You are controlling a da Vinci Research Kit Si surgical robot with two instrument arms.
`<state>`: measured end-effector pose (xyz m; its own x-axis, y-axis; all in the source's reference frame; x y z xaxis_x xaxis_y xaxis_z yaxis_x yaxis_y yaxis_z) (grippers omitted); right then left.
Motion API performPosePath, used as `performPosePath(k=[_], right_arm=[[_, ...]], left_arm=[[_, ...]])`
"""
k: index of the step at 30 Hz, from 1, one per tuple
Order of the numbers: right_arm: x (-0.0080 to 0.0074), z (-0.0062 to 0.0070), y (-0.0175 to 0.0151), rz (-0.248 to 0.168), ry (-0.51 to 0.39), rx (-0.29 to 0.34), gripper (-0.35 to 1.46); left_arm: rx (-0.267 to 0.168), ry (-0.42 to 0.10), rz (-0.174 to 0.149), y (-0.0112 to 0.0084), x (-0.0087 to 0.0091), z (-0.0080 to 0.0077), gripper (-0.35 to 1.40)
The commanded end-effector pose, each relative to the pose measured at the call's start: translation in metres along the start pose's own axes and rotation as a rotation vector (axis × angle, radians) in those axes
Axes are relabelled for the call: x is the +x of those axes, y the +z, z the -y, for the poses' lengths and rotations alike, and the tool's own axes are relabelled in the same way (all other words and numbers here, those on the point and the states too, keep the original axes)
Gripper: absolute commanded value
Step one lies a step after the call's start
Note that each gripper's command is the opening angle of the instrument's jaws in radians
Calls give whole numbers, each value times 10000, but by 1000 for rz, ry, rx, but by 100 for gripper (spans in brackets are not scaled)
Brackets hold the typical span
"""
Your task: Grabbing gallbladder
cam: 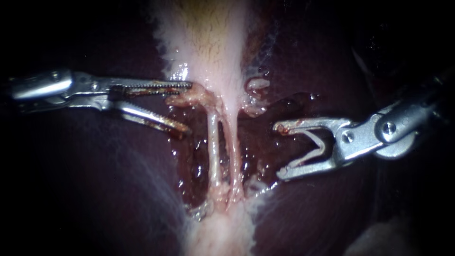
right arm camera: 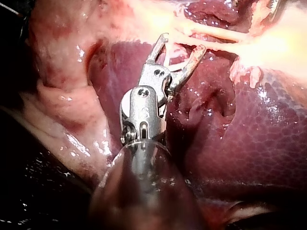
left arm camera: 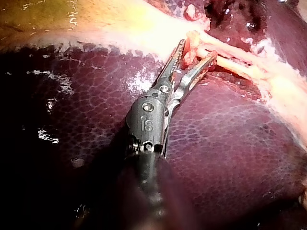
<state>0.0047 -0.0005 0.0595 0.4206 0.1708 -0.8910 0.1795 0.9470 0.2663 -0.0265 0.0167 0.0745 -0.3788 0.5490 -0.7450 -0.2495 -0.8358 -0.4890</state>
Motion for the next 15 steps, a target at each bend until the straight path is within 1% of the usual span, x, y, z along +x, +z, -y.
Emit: performPosePath(k=[1,2,5,8,10,11,13,15], right_arm=[[0,0,0,0,0,0,50],[0,0,0,0,0,0,50],[0,0,0,0,0,0,50],[0,0,0,0,0,0,50],[0,0,0,0,0,0,50],[0,0,0,0,0,0,50],[0,0,0,0,0,0,50],[0,0,0,0,0,0,50]], left_arm=[[3,-1,1,-1,2,1,12],[6,-2,1,-3,3,2,4],[21,-6,5,-6,7,5,-33],[25,-9,14,-10,9,8,-35],[31,-28,19,-13,10,8,-35],[33,-34,25,-15,11,8,-35],[31,-47,50,-20,13,6,-35],[30,-72,55,-26,16,3,-35]])
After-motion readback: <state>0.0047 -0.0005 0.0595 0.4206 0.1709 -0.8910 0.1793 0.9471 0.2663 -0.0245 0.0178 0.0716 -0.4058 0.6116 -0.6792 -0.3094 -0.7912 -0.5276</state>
